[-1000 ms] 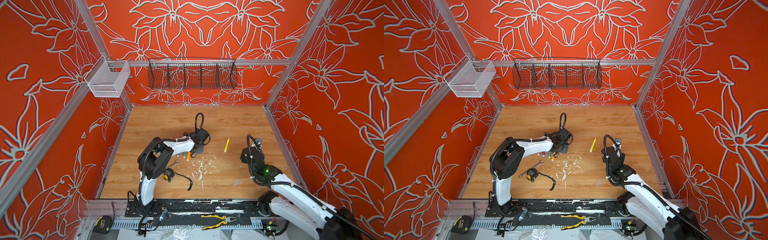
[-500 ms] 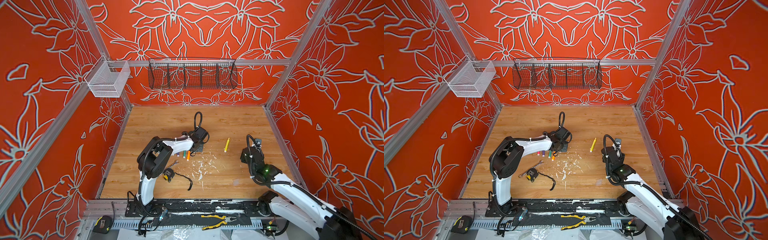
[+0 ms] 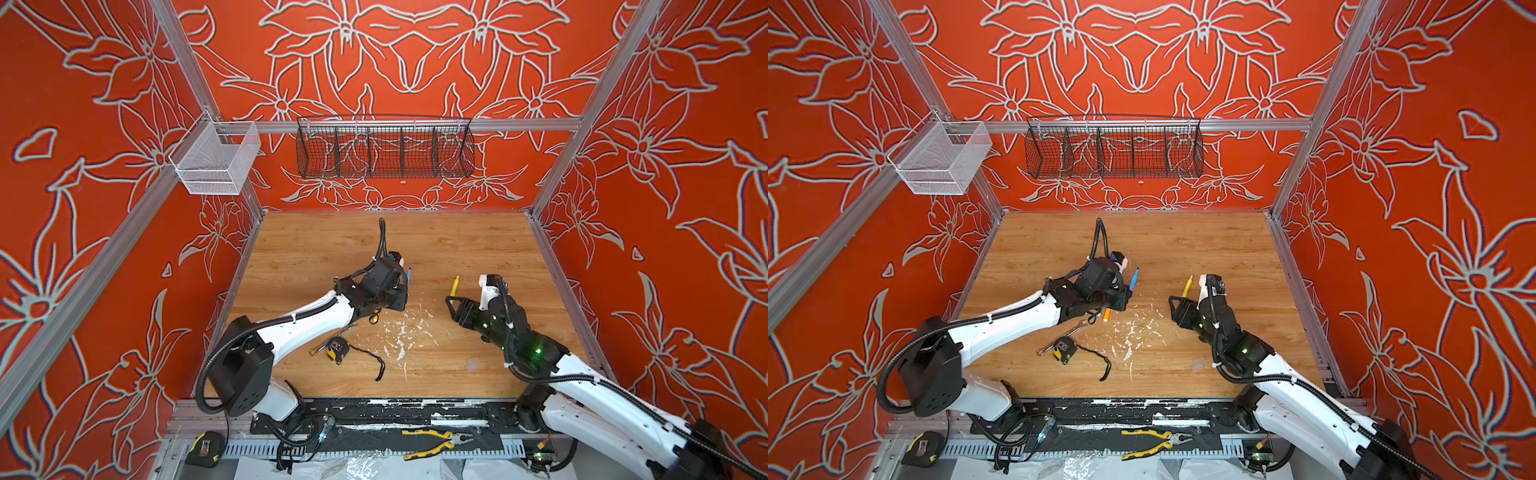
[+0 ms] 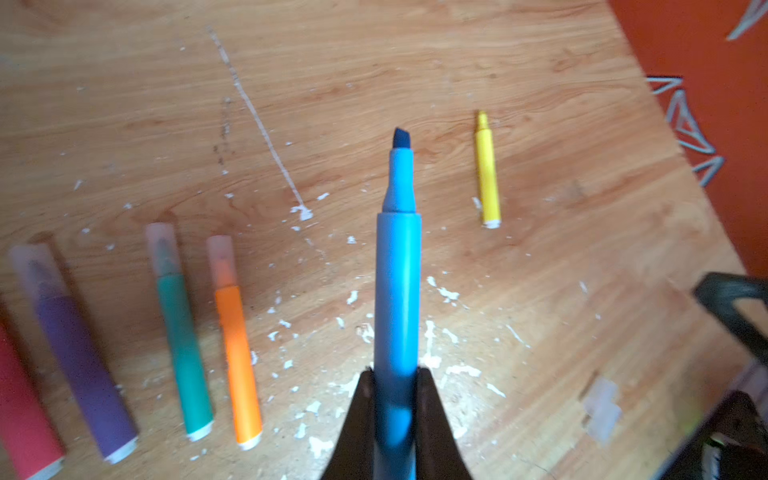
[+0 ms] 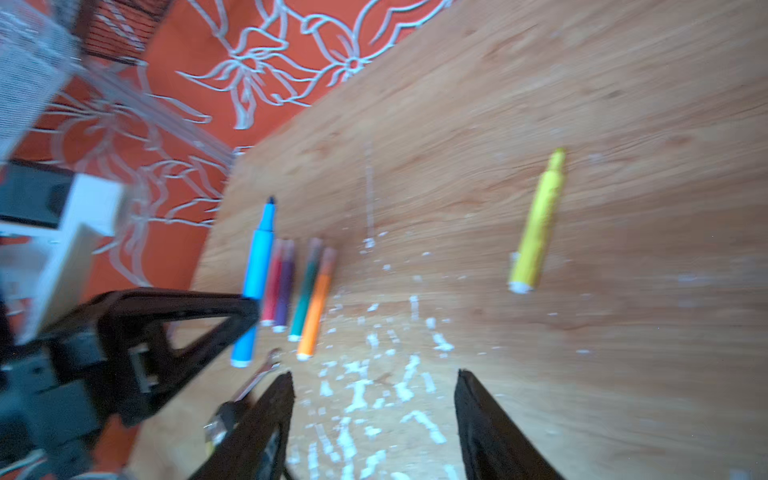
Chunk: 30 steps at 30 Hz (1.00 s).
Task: Insert the pens into the pen caps
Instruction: 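Lift the blue marker upright with the left gripper toward the right gripper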
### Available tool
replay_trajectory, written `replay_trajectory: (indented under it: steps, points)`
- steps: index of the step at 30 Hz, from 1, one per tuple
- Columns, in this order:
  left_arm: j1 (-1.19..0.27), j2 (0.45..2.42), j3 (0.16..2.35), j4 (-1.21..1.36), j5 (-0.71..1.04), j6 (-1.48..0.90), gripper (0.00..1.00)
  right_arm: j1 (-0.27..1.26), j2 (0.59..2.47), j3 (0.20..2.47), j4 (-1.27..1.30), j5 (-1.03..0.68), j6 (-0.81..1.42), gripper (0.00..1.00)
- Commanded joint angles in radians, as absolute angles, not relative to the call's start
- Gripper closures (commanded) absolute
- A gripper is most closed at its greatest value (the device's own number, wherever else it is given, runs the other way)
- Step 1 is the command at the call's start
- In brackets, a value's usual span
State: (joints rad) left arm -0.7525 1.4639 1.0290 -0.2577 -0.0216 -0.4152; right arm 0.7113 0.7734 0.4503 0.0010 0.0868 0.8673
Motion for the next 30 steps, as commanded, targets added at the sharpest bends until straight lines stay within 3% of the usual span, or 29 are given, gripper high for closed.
replay_trajectory:
  steps: [1, 13, 30]
  points:
    - [-0.806, 1.429, 0.973, -0.183, 0.0, -0.402, 1.0, 0.791, 0.782, 0.405, 0.217, 0.024, 0.981, 0.35]
    - [-0.939, 1.303, 0.873, -0.065, -0.032, -0.337, 1.0, 0.882, 0.961, 0.41, 0.431, 0.024, 1.061, 0.39]
    - [-0.948, 1.257, 0.826, -0.021, 0.011, -0.306, 1.0, 0.885, 0.937, 0.411, 0.417, 0.107, 1.054, 0.56]
